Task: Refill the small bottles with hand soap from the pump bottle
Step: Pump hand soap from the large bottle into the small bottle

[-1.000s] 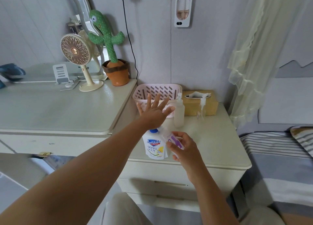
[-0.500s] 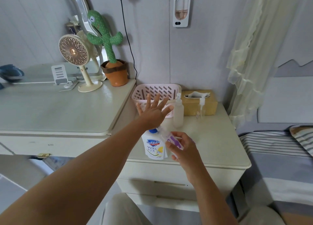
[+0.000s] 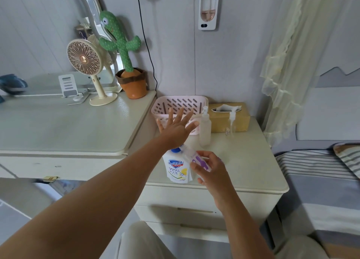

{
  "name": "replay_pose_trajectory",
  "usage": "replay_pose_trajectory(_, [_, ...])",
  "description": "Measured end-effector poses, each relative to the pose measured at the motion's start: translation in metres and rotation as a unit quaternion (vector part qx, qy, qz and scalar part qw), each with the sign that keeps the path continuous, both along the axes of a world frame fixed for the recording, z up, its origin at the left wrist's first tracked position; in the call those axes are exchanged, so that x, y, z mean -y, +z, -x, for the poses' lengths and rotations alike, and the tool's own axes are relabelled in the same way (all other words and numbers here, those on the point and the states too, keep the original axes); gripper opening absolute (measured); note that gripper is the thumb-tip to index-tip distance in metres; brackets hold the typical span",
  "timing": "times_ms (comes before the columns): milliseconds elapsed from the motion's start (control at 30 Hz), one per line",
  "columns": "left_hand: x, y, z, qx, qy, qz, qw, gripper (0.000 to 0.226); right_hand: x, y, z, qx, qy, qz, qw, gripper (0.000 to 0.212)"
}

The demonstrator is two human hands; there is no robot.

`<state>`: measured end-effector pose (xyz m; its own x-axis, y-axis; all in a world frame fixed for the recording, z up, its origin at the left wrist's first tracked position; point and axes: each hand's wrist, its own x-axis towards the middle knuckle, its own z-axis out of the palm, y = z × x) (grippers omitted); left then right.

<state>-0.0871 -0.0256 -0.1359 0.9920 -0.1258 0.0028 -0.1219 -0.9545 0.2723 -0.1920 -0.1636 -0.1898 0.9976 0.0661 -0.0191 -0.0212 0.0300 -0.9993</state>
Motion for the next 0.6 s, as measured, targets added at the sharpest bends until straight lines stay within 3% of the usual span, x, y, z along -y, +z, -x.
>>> replay_pose_trajectory(600, [0.005, 0.001, 0.001, -0.018, -0.002, -0.002, 1.000, 0.056, 0.002, -0.002, 0.002, -0.007, -0.002, -0.010, 1.000, 0.034])
